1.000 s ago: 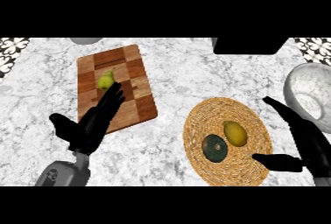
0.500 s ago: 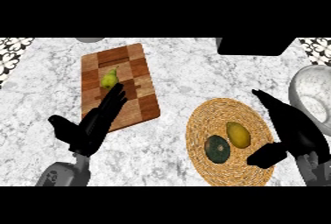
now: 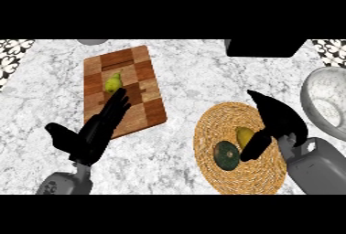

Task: Pick the lemon from the placemat and place it in the bowl

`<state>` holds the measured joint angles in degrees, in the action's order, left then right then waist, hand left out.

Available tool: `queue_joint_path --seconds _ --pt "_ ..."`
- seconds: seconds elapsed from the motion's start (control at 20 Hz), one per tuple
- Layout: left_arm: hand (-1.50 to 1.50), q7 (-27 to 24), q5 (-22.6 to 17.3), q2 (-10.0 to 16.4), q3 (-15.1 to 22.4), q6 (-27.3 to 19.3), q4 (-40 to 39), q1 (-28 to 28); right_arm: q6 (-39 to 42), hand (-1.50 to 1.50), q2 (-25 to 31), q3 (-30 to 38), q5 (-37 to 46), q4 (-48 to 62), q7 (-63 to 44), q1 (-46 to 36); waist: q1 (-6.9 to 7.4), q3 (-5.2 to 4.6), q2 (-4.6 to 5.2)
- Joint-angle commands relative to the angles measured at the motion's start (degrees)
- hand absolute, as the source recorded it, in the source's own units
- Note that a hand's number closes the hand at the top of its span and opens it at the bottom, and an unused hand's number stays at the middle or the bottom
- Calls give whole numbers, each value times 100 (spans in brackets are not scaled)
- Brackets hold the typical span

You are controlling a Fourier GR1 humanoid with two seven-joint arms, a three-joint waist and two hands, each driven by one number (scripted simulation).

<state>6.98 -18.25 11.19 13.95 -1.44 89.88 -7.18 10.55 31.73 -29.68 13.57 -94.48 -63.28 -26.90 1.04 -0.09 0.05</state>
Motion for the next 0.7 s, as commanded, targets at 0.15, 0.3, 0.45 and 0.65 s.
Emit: queue_joint_path --seconds 0.15,0.3,0.45,0.65 --pt "0 51 8 -26 -60 -2 199 135 612 -150 -244 -152 -138 541 -945 -94 -63 4 -13" --pt "0 91 228 -329 49 -281 -63 -69 596 -150 -231 -194 -82 636 -704 100 -120 6 -12" --pt "0 -189 65 -25 -222 160 -173 92 757 -150 -418 -163 -137 673 -1058 -88 -99 3 -16" --pt "0 121 185 -138 -74 9 268 296 786 -150 -295 34 125 1232 -170 -21 -68 9 -12"
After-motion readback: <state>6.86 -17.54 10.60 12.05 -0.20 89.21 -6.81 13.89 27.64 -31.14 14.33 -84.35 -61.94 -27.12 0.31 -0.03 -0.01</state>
